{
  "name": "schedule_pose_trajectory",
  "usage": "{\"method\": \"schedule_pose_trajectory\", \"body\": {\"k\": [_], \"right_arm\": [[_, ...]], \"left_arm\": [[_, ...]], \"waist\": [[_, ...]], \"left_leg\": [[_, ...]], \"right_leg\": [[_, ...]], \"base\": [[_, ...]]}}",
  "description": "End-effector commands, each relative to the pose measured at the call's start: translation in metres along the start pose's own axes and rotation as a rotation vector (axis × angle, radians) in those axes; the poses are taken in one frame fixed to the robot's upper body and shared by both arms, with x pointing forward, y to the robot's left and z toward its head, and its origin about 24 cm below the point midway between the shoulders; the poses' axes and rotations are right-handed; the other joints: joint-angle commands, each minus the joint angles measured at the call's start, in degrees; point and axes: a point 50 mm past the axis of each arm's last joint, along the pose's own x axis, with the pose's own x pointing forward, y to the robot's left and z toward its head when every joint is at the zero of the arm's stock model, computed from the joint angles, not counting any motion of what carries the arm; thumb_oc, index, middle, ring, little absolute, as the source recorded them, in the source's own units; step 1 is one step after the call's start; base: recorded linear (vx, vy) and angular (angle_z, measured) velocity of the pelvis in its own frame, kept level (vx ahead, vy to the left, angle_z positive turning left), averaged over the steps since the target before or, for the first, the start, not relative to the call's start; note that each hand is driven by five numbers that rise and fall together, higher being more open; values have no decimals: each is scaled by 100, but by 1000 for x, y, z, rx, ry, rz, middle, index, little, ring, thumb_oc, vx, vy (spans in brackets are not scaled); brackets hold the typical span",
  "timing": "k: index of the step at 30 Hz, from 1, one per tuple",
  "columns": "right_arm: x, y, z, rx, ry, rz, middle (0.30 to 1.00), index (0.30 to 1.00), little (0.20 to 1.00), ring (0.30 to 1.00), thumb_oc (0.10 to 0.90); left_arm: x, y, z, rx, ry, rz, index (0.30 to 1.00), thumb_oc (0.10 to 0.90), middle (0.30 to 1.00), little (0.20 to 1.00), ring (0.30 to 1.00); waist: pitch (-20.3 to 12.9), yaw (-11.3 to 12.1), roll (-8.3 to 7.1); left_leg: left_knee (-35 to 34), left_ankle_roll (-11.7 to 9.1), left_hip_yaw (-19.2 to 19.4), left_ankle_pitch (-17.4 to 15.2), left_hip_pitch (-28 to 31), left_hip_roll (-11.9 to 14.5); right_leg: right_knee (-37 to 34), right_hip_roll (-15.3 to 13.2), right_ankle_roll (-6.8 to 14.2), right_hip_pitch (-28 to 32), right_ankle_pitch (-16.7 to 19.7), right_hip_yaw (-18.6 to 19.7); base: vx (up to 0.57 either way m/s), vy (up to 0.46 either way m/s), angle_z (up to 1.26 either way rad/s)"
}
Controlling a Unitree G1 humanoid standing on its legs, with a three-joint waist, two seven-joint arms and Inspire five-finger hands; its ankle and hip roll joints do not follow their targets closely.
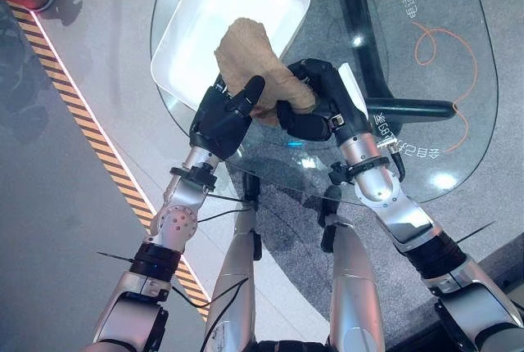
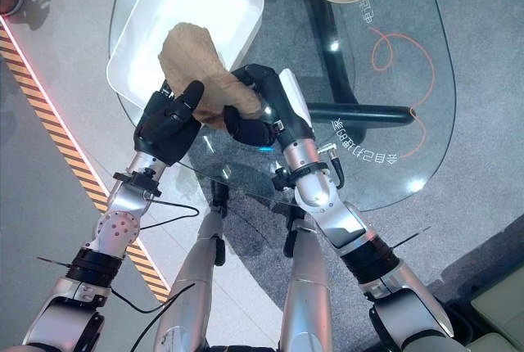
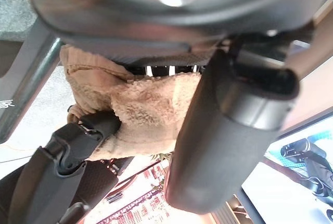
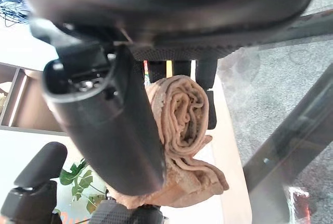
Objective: Wipe the table with a cloth and put it in the basket.
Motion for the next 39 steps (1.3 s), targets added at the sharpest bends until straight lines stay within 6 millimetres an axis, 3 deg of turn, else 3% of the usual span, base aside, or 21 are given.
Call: {"method": "schedule_pose_trajectory", "body": {"k": [1,25,26,27,28,29,39], "right_arm": [[21,0,81,76,-382,-10,300,300,200,300,100],[21,3,81,85,-381,-14,300,300,200,300,100],[21,3,81,87,-381,-13,359,359,269,359,169],[21,3,81,89,-379,-12,359,359,269,359,169],[21,3,80,92,-378,-14,766,766,744,766,644],[21,2,80,94,-378,-17,900,900,900,900,800],[20,3,80,105,-376,-27,900,900,900,900,800]], "left_arm": [[30,-64,33,10,-165,-385,300,100,300,200,300],[26,-63,46,-1,-344,-327,300,100,300,200,300],[25,-62,46,-1,-352,-323,300,100,300,200,300],[25,-62,46,-1,-355,-321,300,100,300,200,300],[24,-62,47,1,-360,-317,300,100,300,200,300],[24,-62,48,3,-366,-315,300,100,300,200,300],[20,-59,57,18,-464,-243,300,100,300,200,300]], "waist": [[-142,20,-219],[-142,56,-255],[-142,58,-254],[-142,59,-255],[-142,62,-257],[-142,66,-257],[-142,88,-263]], "left_leg": [[525,58,589,-996,340,-45],[549,58,535,-1007,314,-65],[559,57,536,-1008,306,-64],[562,59,536,-1011,311,-65],[556,59,533,-1013,320,-66],[554,58,532,-1012,320,-69],[566,63,492,-1019,308,-94]], "right_leg": [[-1522,-115,356,540,967,20],[-1478,-92,337,516,938,7],[-1471,-94,336,511,936,6],[-1467,-94,335,516,933,5],[-1471,-95,335,526,929,4],[-1475,-95,334,531,928,3],[-1465,-88,330,529,918,2]], "base": [[0,0,0],[0,0,0],[0,0,0],[0,0,0],[0,0,0],[0,0,0],[0,0,0]]}}
